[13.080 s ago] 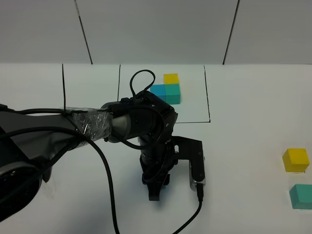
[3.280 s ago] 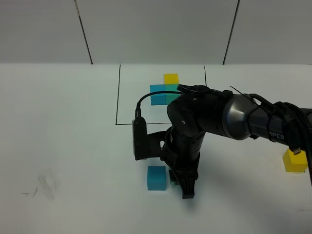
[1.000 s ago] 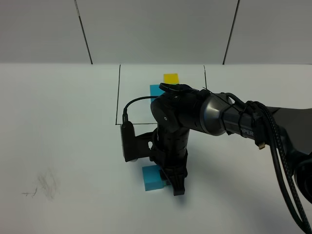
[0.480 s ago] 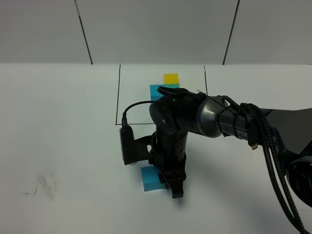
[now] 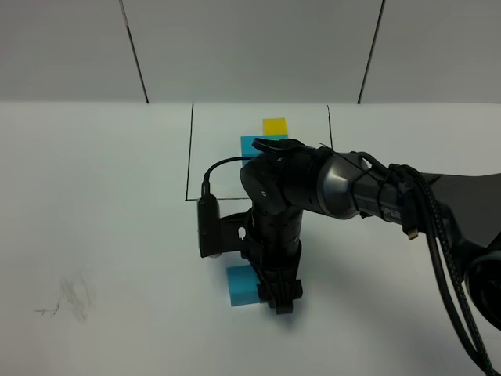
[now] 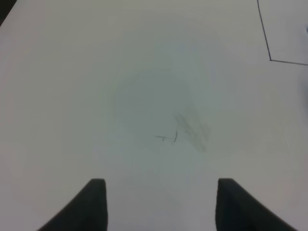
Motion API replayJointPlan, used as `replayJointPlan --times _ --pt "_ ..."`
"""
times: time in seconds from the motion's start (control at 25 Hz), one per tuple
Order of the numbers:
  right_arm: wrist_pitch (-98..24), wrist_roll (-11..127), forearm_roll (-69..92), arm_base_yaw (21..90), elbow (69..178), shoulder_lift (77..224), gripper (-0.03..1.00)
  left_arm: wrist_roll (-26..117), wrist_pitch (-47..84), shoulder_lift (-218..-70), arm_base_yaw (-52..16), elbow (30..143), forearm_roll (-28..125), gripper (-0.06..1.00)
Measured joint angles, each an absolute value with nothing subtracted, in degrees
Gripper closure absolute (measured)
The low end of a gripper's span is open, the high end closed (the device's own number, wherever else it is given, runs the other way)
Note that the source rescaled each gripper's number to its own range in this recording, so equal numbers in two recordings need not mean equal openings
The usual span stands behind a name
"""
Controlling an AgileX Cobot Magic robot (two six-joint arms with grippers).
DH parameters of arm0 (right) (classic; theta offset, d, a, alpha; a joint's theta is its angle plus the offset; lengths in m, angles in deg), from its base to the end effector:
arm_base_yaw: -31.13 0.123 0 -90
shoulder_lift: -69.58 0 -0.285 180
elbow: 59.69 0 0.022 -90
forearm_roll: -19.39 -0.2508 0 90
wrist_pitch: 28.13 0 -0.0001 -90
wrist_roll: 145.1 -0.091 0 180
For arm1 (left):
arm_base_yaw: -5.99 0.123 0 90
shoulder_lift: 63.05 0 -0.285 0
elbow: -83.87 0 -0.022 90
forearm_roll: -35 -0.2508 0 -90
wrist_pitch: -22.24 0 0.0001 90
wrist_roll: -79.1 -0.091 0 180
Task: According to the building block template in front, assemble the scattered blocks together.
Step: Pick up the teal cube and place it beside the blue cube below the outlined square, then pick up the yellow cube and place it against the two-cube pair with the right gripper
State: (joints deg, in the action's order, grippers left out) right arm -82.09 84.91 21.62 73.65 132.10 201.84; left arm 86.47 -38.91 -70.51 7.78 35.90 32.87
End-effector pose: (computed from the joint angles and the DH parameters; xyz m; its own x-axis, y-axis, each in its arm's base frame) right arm 0.3172 0.2870 0.1352 0.0672 -0.9971 -0.0364 -0.9934 -0.0634 -0.0956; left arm -0.0073 0.0027 0.2797 -0.4376 -0.1241 -0.8906 -0.1093 0.9904 -0.0843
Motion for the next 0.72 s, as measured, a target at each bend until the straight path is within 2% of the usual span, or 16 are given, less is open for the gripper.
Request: replayJointPlan --times 0.08,0.12,0.2,0.36,0.56,0.72 --pt "-83.31 83.2 22.65 73.16 132.1 199.41 0.12 86.47 -38.91 -70.51 7.78 35.9 32.87 0.8" --pt "-84.32 82.09 22.8 72.92 132.1 198.3 0.05 86.47 -38.91 -70.51 7.78 35.9 32.87 0.8" --pt "-86.92 79.03 23.02 71.68 132.1 195.77 0.0 86.47 -38.91 -70.51 7.78 35.9 32.87 0.8" --pt "-89.01 63.58 23.38 65.88 130.51 191.09 -0.02 86.47 -38.91 -70.51 7.78 35.9 32.87 0.8" --pt "-82.94 37.85 28.7 56.34 122.04 182.49 0.08 86.47 -38.91 -70.51 7.78 35.9 32.87 0.8" --pt "-79.06 28.34 31.91 49.12 113.64 175.32 0.1 86.47 -38.91 -70.51 7.78 35.9 32.87 0.8"
